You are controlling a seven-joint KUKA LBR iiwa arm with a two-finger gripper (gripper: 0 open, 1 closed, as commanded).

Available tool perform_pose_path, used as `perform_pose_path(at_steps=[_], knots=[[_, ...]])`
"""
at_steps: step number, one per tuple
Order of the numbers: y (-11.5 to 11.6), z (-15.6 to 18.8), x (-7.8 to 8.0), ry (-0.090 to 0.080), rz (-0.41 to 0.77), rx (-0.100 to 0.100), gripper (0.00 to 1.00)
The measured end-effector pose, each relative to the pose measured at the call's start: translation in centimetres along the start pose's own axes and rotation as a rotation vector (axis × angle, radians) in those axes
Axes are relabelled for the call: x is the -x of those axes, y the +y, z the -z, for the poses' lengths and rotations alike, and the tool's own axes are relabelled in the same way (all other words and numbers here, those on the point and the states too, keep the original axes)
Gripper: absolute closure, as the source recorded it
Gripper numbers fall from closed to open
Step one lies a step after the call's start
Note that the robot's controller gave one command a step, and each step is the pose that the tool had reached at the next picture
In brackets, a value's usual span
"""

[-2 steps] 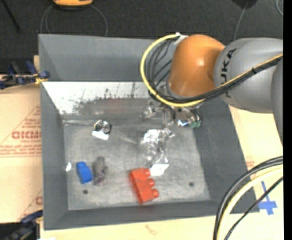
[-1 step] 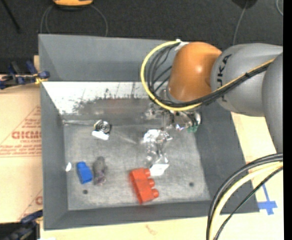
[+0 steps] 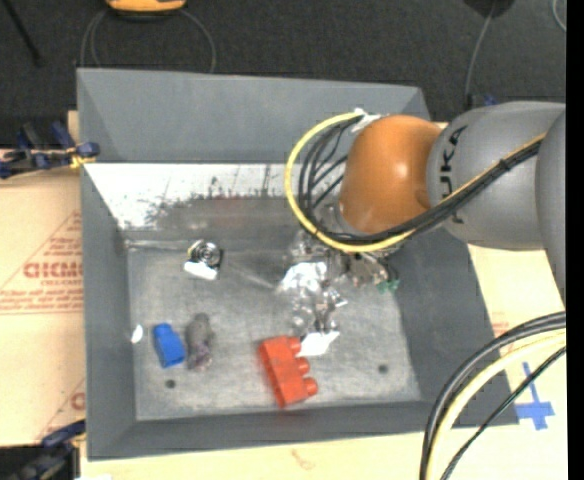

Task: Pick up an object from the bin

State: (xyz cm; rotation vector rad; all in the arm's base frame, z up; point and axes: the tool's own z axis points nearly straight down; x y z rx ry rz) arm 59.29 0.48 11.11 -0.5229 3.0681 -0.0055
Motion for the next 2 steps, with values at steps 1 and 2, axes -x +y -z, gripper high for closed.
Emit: perform_pose_path(at_steps=[1, 2], knots=[[-0.14, -0.07, 0.68, 0.014, 0.029, 0.007, 0.0], [-0.17, 0.31, 1.04, 0.001, 0.029, 0.004, 1.0]])
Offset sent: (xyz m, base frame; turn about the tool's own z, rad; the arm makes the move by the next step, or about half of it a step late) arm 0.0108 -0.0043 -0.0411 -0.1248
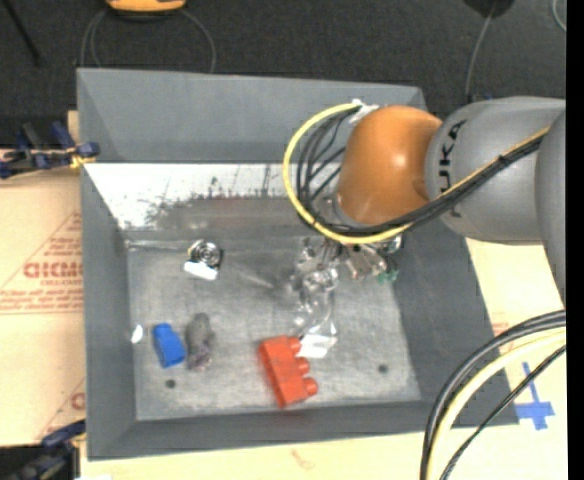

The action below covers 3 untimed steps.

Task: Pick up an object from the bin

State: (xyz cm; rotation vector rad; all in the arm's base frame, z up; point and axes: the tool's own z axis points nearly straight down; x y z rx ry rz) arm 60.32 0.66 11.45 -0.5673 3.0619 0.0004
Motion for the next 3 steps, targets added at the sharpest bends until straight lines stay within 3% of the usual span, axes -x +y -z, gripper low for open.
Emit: perform_pose_path(at_steps=[1, 2, 3], knots=[[0.0, -0.3, -0.1, -0.002, 0.0, -0.001, 0.0], [-0.3, 1.8, -7.0, 0.024, 0.034, 0.004, 0.0], [1.7, -3.2, -8.1, 0.028, 0.201, 0.008, 0.0]])
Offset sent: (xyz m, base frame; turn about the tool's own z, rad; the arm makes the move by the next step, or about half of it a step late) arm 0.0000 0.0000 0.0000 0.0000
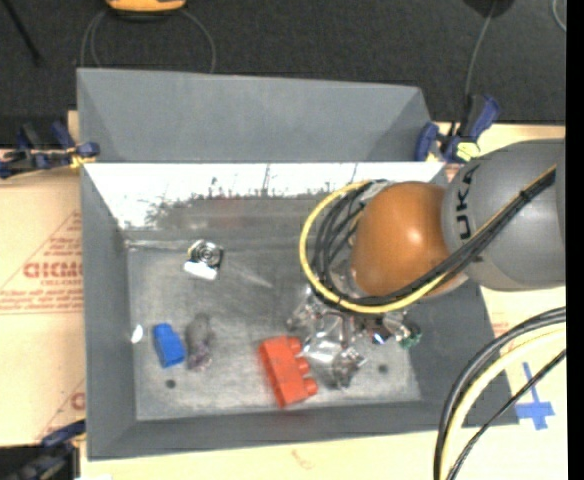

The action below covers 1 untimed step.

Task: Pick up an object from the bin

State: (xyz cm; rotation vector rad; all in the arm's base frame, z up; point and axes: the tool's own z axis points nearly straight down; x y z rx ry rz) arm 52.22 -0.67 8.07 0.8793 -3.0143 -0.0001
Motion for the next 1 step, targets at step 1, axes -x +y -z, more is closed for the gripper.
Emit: perform_pose_path(at_steps=[1], knots=[[-0.13, 0.15, 0.07, -0.003, 0.0, -0.003, 1.0]])
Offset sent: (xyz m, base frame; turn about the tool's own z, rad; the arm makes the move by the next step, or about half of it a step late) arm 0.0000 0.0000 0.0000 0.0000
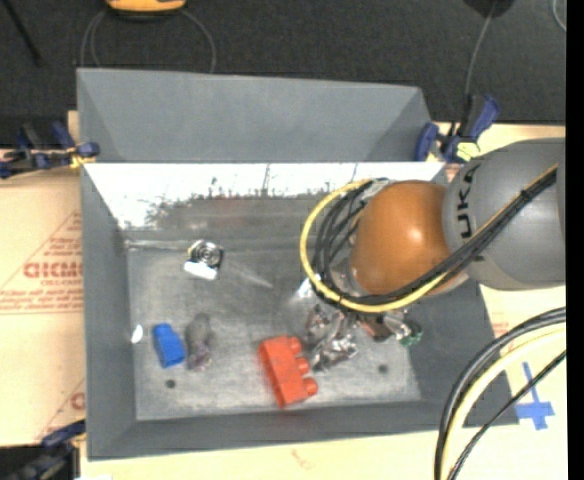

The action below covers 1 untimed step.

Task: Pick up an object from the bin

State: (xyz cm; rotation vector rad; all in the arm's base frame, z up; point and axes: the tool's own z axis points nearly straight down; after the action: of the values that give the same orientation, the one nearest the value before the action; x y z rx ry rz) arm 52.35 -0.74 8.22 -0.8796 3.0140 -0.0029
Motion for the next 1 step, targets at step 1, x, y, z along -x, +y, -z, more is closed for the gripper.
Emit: perform_pose_path(at_steps=[1], knots=[[0.11, 9.56, 0.17, -0.004, 0.015, -0.002, 1.0]])
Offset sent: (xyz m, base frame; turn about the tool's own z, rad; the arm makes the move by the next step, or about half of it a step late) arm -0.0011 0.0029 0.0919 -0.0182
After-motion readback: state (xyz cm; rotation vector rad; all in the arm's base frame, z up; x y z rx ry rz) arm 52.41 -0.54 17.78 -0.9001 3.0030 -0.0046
